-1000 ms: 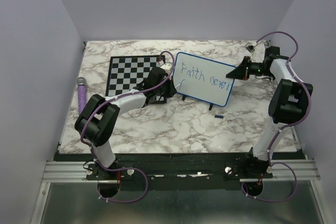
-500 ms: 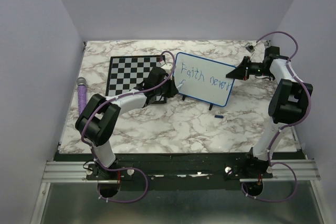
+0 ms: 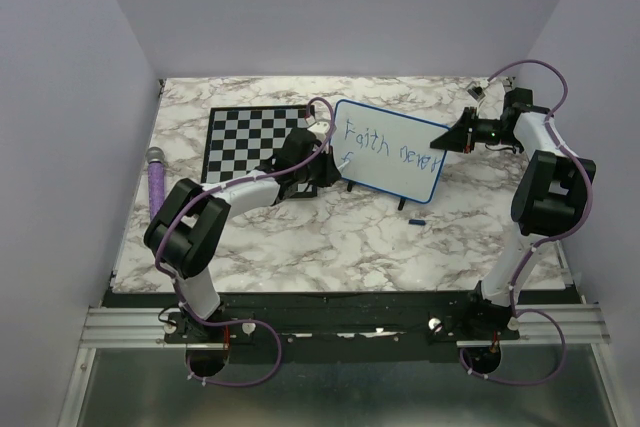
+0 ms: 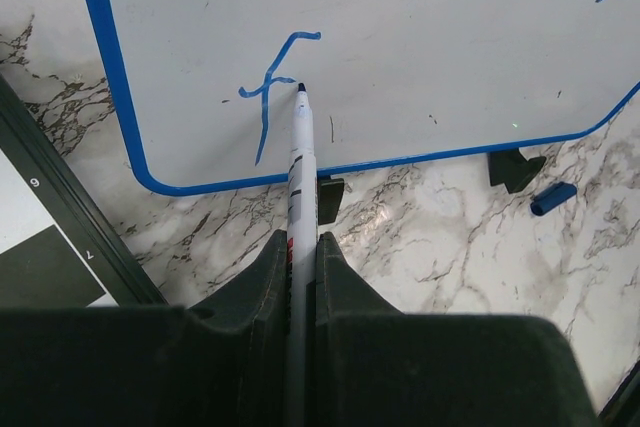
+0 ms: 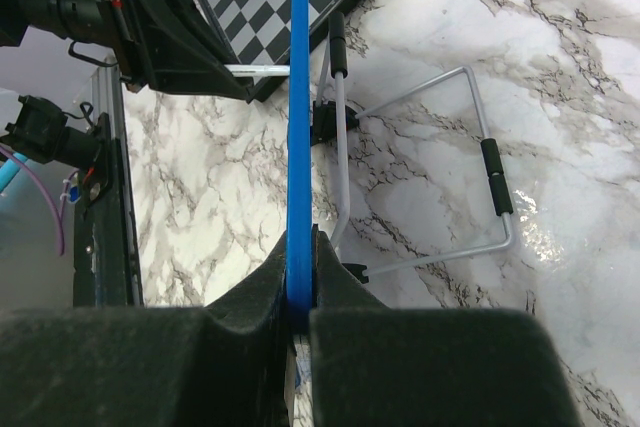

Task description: Write a sentence on the whiteboard

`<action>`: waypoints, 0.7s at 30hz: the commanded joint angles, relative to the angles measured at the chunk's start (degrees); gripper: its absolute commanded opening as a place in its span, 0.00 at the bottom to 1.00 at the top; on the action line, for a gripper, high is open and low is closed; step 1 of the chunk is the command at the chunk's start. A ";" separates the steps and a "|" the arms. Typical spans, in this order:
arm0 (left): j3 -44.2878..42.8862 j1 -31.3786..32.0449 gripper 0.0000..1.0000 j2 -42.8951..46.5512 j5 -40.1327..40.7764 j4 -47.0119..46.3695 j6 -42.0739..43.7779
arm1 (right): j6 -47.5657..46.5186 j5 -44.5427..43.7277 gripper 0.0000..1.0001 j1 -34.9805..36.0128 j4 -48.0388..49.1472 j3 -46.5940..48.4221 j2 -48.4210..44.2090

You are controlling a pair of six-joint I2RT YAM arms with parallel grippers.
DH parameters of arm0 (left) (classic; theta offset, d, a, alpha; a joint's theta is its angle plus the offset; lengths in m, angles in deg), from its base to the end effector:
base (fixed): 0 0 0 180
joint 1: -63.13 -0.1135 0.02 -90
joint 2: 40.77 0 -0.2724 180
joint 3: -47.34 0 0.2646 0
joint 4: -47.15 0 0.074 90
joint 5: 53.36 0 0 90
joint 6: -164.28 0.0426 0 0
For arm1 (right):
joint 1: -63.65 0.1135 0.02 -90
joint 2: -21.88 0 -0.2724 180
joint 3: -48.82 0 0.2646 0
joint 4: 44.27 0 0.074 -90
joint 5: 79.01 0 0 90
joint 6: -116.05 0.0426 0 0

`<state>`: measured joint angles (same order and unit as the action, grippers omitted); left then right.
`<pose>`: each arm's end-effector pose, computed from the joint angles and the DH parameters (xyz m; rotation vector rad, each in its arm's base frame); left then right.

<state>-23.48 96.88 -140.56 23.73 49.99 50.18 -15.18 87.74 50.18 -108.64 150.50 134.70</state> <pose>0.3240 -0.2279 0.1929 0.3263 2.2024 -0.8181 0.4047 -0.0543 0.2324 -0.6734 1.8882 1.2864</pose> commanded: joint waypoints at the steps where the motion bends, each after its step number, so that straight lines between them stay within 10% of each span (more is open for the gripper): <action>1: 1.89 0.17 0.00 2.92 -1.33 -2.39 -0.77 | -1.92 -0.55 0.01 0.20 -0.15 1.51 -0.14; 21: 11.48 -0.97 0.00 13.48 0.60 -7.22 -0.95 | -1.83 -0.37 0.01 0.20 0.02 1.43 -0.40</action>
<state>-13.44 96.18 -129.04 23.79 45.97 49.62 -15.23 87.74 50.18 -108.64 150.50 134.70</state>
